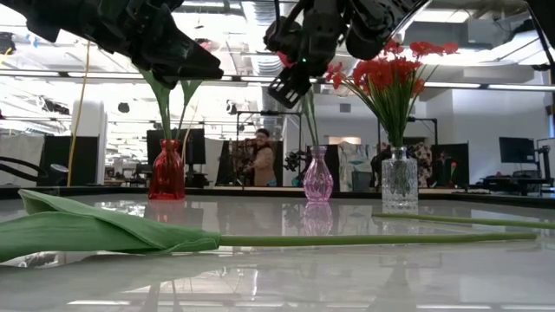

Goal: Sort flowers into vase by color
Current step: Put the red tulip into the purple vase

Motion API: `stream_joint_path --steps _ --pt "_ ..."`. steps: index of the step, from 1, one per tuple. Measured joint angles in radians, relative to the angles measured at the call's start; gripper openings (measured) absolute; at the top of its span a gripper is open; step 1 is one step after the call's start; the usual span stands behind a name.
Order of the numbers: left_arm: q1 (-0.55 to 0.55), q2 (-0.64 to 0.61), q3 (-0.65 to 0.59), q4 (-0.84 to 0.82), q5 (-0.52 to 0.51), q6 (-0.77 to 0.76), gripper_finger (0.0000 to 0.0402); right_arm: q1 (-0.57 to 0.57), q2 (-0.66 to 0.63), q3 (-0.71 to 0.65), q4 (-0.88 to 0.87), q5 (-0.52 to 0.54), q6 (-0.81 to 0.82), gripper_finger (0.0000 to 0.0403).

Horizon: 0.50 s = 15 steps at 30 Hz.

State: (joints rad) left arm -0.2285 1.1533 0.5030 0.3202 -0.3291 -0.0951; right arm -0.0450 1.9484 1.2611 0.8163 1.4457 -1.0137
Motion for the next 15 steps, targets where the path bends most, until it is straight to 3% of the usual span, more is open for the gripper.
stream_joint_path --steps 15 --pt "0.006 -0.203 0.000 -0.120 -0.076 -0.040 0.0138 0.128 -0.001 0.043 -0.010 -0.007 0.011 0.0207"
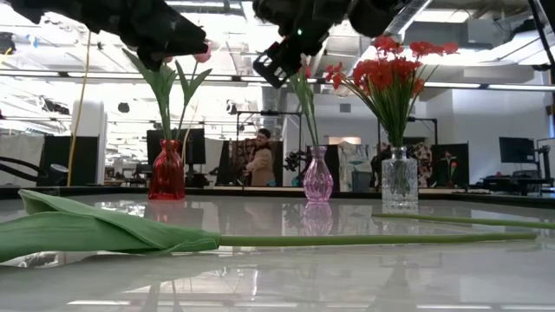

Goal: Sort flowers into vase by color
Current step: Put the red tulip into the purple vase

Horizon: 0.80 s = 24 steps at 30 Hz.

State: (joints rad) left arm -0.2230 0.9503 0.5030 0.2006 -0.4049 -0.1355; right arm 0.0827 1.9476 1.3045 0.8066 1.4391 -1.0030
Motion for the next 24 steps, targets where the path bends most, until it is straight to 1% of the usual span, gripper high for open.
stream_joint_path --steps 5,9,13,16,18,19,20,22,24 --pt "-0.007 -0.036 0.000 -0.040 0.000 -0.048 0.0138 0.091 0.000 0.000 -0.021 0.000 0.052 0.0207" --pt "-0.031 -0.033 0.000 -0.053 0.001 -0.086 0.0138 0.174 0.000 0.000 -0.020 -0.009 0.127 0.0207" --pt "-0.070 -0.018 0.000 -0.070 0.001 -0.138 0.0138 0.264 0.000 0.000 -0.024 -0.070 0.240 0.0207" --pt "-0.114 -0.006 0.019 -0.117 0.002 -0.190 0.0138 0.334 -0.006 0.000 -0.064 -0.145 0.343 0.0207" --pt "-0.154 0.010 0.039 -0.137 -0.007 -0.215 0.0138 0.376 -0.028 0.000 -0.177 -0.231 0.464 0.0207" --pt "-0.179 0.022 0.052 -0.141 -0.019 -0.224 0.0138 0.393 -0.049 0.000 -0.269 -0.304 0.557 0.0207" --pt "-0.203 0.038 0.067 -0.144 -0.034 -0.226 0.0138 0.408 -0.077 0.000 -0.383 -0.392 0.671 0.0207" --pt "-0.253 0.079 0.104 -0.147 -0.073 -0.230 0.0137 0.419 -0.133 0.000 -0.604 -0.616 0.933 0.0207" --pt "-0.300 0.132 0.151 -0.177 -0.111 -0.256 0.0134 0.416 -0.187 0.001 -0.788 -0.807 1.139 0.0207"
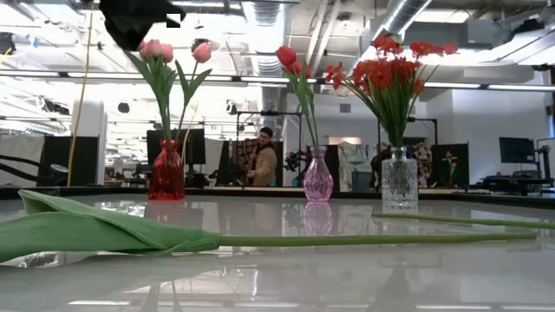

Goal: Sort flowers into vase by color
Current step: Put the red tulip into the purple vase

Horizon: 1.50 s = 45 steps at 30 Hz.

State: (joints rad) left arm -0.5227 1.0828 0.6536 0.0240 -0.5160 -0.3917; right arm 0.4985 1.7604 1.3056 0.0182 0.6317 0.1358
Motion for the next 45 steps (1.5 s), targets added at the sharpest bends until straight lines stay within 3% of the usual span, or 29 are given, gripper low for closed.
stream_joint_path --steps 2,5,9,16,21,25,33,45 --pt "-0.037 0.060 0.055 -0.040 -0.024 -0.028 0.0130 -0.002 -0.042 0.000 -0.171 -0.127 0.138 0.0207" --pt "-0.076 0.162 0.141 -0.095 -0.030 -0.064 0.0122 0.021 -0.073 0.000 -0.382 -0.237 0.289 0.0207" --pt "-0.104 0.289 0.240 -0.125 -0.002 -0.029 0.0115 0.079 -0.061 -0.002 -0.489 -0.346 0.359 0.0207" --pt "-0.082 0.399 0.302 -0.120 0.009 0.035 0.0114 0.114 0.119 -0.004 -0.324 -0.395 0.221 0.0207" --pt "-0.071 0.409 0.303 -0.121 0.010 0.023 0.0114 0.070 0.219 -0.003 -0.217 -0.410 0.208 0.0207" --pt "-0.072 0.408 0.304 -0.123 0.006 0.027 0.0114 0.020 0.277 0.034 -0.161 -0.497 0.213 0.0207" --pt "-0.074 0.408 0.304 -0.146 0.005 0.028 0.0114 -0.004 0.357 0.109 -0.188 -0.577 0.214 0.0207" --pt "-0.077 0.408 0.303 -0.165 0.004 0.033 0.0114 0.006 0.414 0.114 -0.198 -0.522 0.250 0.0199"
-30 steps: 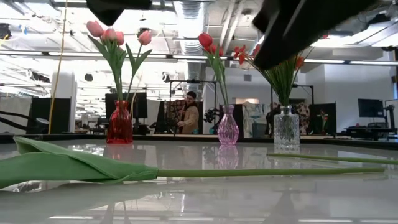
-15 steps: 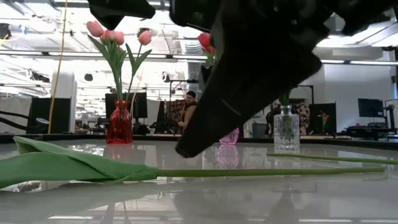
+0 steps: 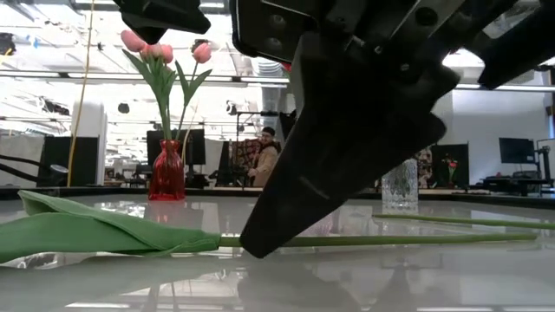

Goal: Sort flowers into vase by color
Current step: Put the red tulip into the purple vase

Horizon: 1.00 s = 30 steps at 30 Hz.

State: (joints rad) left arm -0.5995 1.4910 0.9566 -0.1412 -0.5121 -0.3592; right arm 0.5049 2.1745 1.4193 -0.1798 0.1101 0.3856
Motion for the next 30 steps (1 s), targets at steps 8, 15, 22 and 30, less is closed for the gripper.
stream_joint_path --steps 8,15,22,30 --pt "0.000 0.000 0.000 -0.006 0.000 0.000 0.0114 0.006 -0.001 0.000 -0.053 0.058 -0.013 0.0059" --pt "-0.019 -0.020 -0.001 -0.007 -0.052 0.036 0.0114 0.039 -0.049 -0.007 -0.091 0.108 -0.036 0.0023" --pt "-0.019 -0.156 -0.083 0.122 -0.071 0.114 0.0114 0.055 -0.193 -0.039 -0.147 0.305 -0.038 0.0017" --pt "-0.018 -0.396 -0.491 0.810 -0.001 0.139 0.0114 0.107 -0.458 -0.276 -0.081 0.518 0.070 0.0017"
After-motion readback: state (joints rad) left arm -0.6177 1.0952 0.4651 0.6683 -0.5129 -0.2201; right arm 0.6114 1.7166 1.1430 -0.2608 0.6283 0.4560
